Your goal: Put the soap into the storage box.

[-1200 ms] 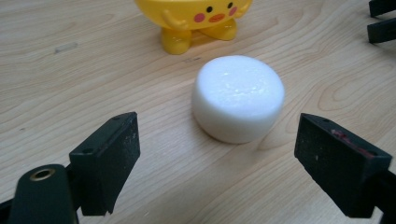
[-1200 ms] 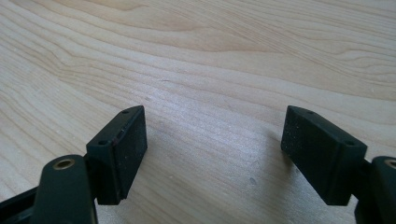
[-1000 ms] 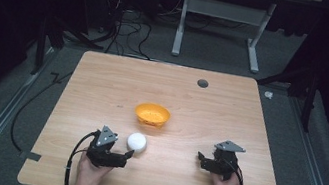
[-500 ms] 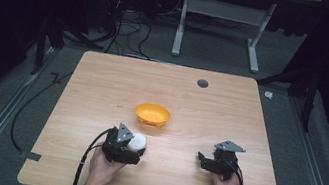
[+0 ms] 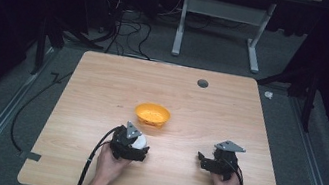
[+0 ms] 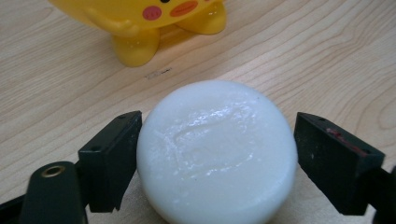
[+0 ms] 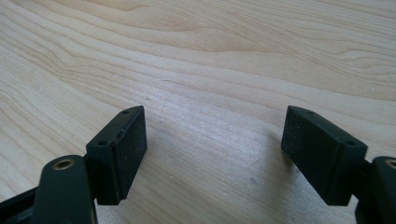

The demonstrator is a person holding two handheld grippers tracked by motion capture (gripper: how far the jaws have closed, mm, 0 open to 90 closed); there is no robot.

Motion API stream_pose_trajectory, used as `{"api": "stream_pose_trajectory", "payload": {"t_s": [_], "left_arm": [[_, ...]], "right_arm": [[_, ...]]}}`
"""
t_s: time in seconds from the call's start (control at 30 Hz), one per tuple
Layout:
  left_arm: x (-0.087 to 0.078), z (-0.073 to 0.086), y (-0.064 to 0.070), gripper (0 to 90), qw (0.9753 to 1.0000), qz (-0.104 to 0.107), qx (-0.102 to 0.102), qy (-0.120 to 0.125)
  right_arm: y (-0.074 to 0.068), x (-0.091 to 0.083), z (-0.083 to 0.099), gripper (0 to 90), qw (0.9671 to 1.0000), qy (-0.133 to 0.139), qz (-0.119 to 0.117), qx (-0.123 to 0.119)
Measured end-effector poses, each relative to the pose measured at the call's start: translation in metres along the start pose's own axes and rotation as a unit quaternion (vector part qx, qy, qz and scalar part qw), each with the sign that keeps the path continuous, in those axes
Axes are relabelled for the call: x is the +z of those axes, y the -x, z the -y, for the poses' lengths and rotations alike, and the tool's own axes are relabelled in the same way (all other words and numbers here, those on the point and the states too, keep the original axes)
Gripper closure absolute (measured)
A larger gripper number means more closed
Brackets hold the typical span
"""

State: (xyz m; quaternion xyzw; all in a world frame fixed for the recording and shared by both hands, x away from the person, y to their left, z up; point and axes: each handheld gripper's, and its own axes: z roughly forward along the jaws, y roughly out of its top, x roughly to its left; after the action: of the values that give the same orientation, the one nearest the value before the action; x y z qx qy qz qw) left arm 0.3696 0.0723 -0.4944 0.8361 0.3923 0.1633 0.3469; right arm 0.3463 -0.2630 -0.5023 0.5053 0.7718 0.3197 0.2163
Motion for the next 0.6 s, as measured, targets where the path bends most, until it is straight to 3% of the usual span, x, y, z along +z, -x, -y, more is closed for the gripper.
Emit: {"api": "stream_pose_trajectory", "payload": {"t_s": [0.17,0.6], "left_arm": [[0.0036,0.0018,0.0015,22.8,0.9999,-0.014,0.003,-0.005],[0.0025,0.0022,-0.0013,23.5,1.0,-0.004,0.006,-0.006]], "right_arm": [[-0.0001,0.0,0.0,23.0,1.0,0.0,0.0,-0.001],[-0.0001,0.0003,0.0001,23.1,1.0,0.001,0.001,-0.002]]}}
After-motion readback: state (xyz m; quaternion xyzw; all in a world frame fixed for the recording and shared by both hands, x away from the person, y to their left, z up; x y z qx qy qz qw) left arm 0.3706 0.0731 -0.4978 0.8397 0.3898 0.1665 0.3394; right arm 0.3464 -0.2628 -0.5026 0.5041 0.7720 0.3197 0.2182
